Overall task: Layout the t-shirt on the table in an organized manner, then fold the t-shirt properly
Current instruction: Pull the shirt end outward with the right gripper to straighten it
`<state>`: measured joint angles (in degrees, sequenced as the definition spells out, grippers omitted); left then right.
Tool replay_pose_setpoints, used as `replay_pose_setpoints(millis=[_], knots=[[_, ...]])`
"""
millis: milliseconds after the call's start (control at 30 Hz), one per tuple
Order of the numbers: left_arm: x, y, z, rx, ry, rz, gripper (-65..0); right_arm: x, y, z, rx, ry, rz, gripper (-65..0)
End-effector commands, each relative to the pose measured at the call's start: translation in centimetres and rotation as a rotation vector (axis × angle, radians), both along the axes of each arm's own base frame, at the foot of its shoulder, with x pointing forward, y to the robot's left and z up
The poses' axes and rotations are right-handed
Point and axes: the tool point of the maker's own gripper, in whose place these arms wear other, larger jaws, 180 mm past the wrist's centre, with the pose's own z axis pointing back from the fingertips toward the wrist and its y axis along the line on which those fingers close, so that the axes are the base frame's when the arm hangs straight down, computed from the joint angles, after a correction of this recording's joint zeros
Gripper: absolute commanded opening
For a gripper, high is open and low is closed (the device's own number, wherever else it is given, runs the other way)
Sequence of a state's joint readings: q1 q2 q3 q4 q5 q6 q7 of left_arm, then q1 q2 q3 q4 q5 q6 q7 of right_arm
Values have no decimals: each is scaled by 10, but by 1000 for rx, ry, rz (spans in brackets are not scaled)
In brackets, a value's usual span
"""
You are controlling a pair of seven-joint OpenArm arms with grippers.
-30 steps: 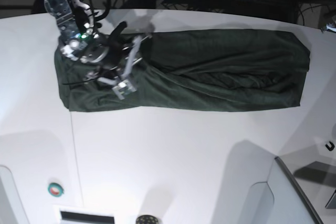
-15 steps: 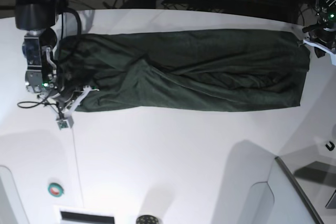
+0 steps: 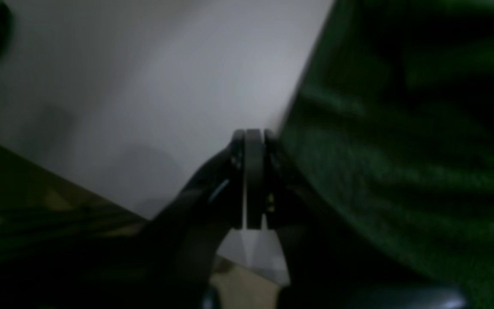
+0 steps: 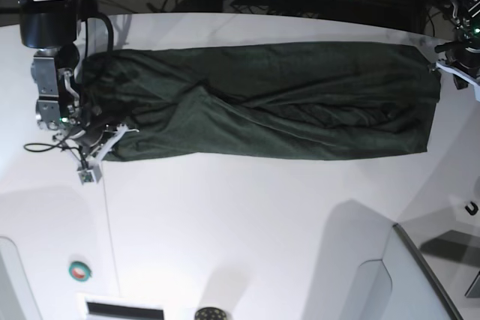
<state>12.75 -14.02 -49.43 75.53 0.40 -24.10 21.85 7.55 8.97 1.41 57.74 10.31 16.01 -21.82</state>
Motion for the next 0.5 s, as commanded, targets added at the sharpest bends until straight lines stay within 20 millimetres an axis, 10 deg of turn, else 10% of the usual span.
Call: replay_pose_setpoints(millis=[0, 333, 467], knots=[[4, 9, 18, 40, -34, -8, -650, 13, -5, 13, -7, -43, -4, -650], [-5, 20, 39, -19, -169, 70, -650, 15, 6, 86, 8, -275, -14, -650], [-6, 26, 39, -95, -235, 113, -364, -7, 14, 114, -2, -347, 6, -650]])
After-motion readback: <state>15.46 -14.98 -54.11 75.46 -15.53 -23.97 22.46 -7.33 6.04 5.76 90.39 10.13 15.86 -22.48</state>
